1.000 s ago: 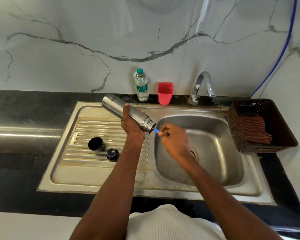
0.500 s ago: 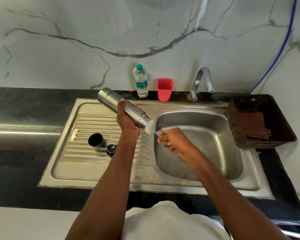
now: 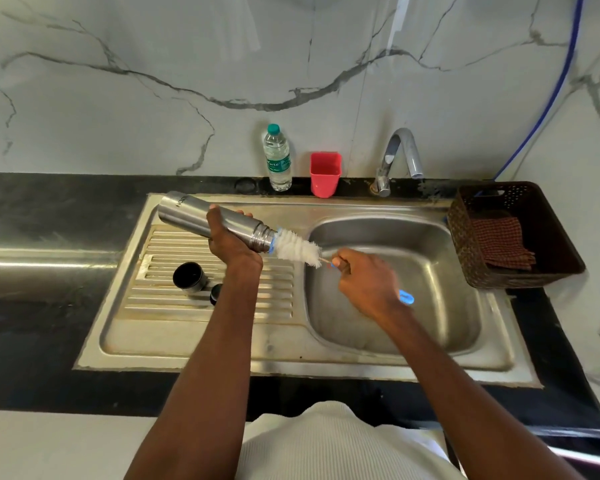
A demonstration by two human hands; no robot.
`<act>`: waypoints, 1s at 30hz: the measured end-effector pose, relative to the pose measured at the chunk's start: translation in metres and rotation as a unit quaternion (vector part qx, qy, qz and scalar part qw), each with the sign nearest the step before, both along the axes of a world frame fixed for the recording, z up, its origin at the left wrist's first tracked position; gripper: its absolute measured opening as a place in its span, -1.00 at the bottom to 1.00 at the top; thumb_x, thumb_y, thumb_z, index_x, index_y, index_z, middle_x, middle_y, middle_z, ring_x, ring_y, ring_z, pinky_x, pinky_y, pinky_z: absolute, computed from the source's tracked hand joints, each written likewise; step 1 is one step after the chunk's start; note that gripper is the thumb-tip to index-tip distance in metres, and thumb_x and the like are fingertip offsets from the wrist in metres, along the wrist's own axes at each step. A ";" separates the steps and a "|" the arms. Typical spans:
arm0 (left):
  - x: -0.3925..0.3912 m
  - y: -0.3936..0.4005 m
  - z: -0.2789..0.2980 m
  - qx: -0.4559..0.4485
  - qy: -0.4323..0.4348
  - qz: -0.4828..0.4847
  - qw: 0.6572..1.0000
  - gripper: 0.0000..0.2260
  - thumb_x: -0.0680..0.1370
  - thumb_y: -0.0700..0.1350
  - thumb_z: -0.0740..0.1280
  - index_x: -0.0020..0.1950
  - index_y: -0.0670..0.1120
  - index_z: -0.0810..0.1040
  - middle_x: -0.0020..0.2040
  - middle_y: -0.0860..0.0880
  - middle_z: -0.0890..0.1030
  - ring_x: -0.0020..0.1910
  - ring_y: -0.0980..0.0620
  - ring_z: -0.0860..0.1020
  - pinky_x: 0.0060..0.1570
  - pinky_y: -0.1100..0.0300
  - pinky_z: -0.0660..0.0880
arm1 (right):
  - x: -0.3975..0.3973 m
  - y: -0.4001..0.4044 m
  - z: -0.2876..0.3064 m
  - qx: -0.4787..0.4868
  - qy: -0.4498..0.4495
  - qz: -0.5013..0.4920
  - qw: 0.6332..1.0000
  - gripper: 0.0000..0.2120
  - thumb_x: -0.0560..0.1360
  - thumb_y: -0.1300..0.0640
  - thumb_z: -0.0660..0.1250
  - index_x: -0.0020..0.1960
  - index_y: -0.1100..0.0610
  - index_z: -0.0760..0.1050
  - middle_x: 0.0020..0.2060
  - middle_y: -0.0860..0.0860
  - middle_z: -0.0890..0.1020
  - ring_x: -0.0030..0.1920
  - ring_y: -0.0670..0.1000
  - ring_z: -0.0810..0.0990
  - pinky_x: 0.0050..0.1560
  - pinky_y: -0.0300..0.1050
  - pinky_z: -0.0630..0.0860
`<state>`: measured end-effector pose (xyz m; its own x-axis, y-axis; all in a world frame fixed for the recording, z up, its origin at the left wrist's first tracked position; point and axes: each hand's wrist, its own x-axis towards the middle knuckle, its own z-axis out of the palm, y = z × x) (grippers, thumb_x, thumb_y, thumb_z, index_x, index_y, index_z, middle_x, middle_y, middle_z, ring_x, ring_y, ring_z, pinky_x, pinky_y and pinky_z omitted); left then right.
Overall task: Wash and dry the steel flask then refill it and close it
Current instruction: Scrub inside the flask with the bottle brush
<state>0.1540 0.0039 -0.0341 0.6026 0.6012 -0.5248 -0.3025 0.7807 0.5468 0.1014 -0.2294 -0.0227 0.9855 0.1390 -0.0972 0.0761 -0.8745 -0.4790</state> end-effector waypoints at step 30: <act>0.042 -0.019 -0.018 0.070 0.111 -0.011 0.991 -0.41 0.38 0.06 0.63 0.29 -0.12 0.52 0.07 -0.14 0.70 -0.09 -0.13 0.74 -0.07 -0.12 0.71 | -0.005 -0.041 -0.021 0.036 0.009 -0.007 0.999 -0.73 0.61 -0.04 0.34 -0.24 0.00 0.55 -0.38 -0.09 0.58 -0.31 0.02 0.56 -0.20 -0.05 0.50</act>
